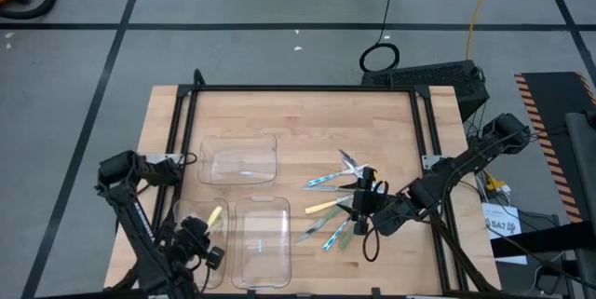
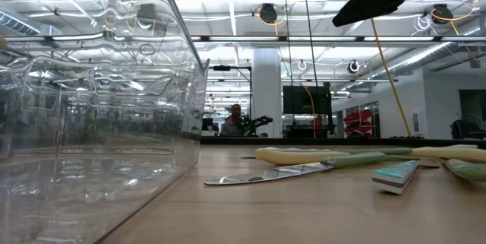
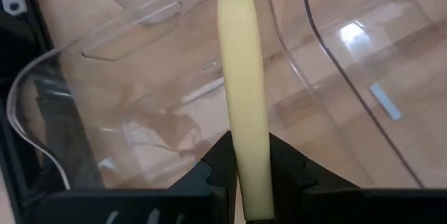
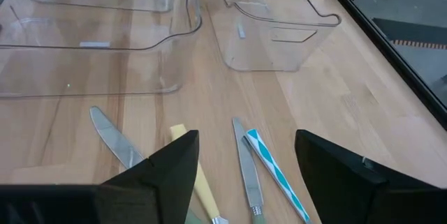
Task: Sort silverware by color (type)
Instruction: Put the top left yellow table knife into the bottom left transparent bin
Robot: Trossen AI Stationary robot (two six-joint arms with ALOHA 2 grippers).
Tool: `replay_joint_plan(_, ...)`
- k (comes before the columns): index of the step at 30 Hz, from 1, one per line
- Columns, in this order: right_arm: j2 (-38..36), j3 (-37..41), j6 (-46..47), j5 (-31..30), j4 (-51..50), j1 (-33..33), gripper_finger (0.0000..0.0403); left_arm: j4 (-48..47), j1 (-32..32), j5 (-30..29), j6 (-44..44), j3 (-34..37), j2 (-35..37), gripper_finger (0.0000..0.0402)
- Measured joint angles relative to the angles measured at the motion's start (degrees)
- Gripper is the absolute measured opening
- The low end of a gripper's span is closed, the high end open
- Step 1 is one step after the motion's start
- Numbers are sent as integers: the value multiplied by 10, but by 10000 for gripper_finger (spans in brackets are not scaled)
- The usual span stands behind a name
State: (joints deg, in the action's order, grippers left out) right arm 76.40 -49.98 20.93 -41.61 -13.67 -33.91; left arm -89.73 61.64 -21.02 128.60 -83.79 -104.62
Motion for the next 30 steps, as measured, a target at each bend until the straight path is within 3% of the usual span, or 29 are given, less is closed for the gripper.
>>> replay_joint_plan(10,0,0,2,2,0,0,231,-1,4,1,-35,0,-30,49)
replay_joint_plan(20,0,0,5,14,0,0,231,12,-2,78,-32,0,-49,58)
replay_joint_plan(30,0,0,5,14,0,0,231,8,-29,76,-40,0,-49,79)
